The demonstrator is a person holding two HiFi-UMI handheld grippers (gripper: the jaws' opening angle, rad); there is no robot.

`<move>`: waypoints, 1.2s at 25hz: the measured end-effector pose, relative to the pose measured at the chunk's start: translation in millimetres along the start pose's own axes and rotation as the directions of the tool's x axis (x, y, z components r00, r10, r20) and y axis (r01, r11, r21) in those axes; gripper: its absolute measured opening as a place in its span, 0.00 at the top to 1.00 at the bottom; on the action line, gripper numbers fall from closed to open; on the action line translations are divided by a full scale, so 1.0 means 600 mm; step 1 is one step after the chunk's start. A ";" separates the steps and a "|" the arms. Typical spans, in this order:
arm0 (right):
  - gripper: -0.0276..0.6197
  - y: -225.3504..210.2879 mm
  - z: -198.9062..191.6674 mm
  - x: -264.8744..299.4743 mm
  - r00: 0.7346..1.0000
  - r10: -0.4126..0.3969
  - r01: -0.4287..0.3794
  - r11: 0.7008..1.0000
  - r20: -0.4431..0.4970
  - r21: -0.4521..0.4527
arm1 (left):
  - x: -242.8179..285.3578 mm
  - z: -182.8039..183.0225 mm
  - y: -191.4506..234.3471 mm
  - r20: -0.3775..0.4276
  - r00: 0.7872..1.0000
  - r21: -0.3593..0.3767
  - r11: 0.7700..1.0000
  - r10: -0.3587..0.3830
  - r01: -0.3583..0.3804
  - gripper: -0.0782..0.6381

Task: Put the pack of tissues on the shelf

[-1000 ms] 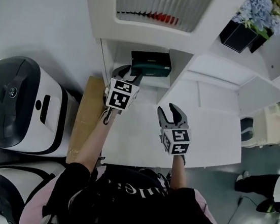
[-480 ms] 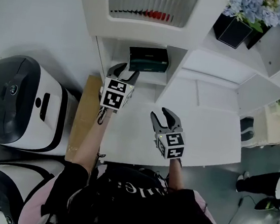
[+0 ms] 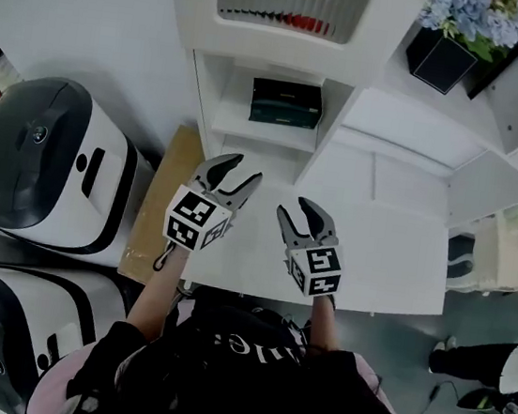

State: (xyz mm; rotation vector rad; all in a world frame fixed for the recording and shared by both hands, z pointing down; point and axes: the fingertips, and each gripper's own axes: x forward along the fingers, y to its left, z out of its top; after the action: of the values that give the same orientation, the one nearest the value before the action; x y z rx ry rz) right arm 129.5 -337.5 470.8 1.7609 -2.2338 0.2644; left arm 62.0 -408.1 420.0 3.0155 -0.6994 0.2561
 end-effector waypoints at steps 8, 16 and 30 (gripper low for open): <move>0.64 0.017 -0.001 -0.056 0.995 0.094 -0.093 0.995 0.025 -0.042 | -0.081 -0.038 -0.098 0.004 1.000 -0.085 0.996 0.031 -0.031 0.60; 0.67 0.025 -0.018 -0.140 0.983 0.178 -0.174 0.981 0.044 -0.080 | -0.129 -0.040 -0.196 0.024 0.993 -0.120 0.986 0.118 -0.115 0.60; 0.82 0.053 -0.061 -0.244 0.951 0.301 -0.297 0.953 0.075 -0.067 | -0.186 -0.056 -0.324 -0.006 0.978 -0.136 0.969 0.207 -0.206 0.60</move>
State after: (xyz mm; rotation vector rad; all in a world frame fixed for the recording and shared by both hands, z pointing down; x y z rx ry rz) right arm 134.3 -183.8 457.6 1.4252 -2.5416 0.1911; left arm 43.5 -182.9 434.9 2.8184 -0.9902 0.1927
